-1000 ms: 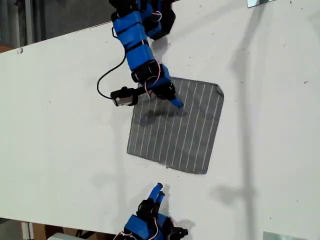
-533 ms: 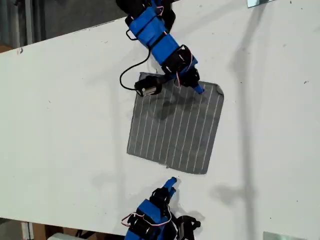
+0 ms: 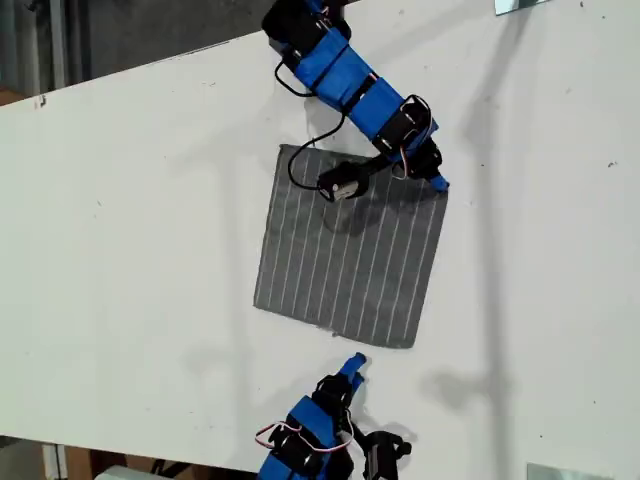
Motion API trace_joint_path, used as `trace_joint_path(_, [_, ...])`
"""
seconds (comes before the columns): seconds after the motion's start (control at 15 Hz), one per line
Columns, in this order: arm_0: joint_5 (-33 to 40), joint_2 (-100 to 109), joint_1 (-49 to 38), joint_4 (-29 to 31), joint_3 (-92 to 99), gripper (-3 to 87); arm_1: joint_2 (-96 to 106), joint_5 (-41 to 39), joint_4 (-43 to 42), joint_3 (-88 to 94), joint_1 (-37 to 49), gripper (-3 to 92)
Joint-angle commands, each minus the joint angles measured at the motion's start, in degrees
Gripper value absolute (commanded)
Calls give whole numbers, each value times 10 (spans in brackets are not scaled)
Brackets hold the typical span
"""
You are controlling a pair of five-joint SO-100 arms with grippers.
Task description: Grasp corners of a square towel and fold twice.
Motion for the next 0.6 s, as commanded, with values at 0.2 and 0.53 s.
trace_joint_path(0.2, [-17, 8, 13, -39, 27, 180, -36, -29, 3, -91, 6, 316])
trace_joint_path(0.53, [-25, 12, 18, -69, 62, 179, -113, -65, -66, -129, 24, 243])
